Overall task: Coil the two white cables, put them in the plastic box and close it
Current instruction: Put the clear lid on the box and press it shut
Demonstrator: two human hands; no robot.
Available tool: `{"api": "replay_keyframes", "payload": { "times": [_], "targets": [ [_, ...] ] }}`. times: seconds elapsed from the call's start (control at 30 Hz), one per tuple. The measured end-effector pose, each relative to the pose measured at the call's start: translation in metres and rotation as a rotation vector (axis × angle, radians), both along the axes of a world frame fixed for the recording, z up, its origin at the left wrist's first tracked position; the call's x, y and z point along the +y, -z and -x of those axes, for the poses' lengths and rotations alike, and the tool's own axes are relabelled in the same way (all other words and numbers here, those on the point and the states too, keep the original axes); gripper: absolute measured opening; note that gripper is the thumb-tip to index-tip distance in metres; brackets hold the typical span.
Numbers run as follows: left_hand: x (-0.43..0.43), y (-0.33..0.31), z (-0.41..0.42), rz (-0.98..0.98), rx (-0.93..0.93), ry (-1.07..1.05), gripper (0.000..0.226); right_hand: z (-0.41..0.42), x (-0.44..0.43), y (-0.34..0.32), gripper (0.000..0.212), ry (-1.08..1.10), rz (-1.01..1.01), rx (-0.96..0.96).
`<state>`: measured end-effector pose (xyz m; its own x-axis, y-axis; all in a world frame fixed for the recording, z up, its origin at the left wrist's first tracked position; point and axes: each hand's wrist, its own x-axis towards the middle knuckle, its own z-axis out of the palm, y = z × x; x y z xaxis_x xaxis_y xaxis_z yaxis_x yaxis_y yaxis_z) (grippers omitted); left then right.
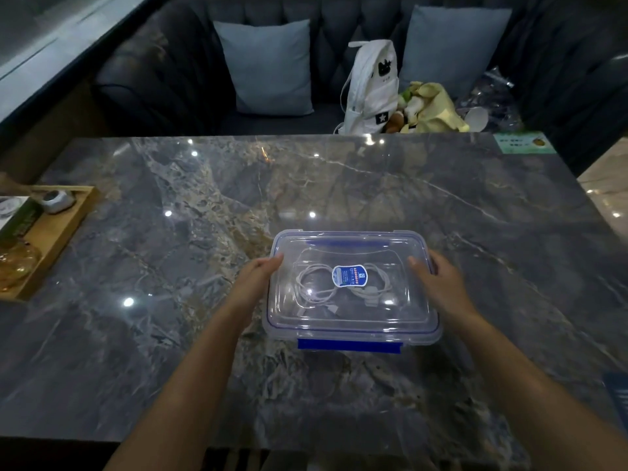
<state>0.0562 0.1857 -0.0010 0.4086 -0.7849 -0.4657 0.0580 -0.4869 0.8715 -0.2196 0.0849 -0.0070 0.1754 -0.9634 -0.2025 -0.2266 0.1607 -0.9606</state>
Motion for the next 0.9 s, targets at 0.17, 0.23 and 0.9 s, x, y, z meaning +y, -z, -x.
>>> {"api": "replay_keyframes", "payload": {
  "times": [0.17, 0.23, 0.9],
  "targets": [
    [-0.032, -0.001, -0.007, 0.02, -0.008, 0.086, 0.028, 0.0, -0.017, 0.002, 0.013, 0.022, -0.115, -0.003],
    [-0.038, 0.002, -0.007, 0.042, -0.025, 0.091, 0.024, -0.003, -0.023, 0.001, 0.01, 0.013, -0.118, 0.028],
    [-0.093, 0.007, -0.026, -0.02, -0.04, 0.279, 0.021, 0.001, -0.08, -0.014, 0.044, -0.338, -0.421, -0.011]
  ]
}}
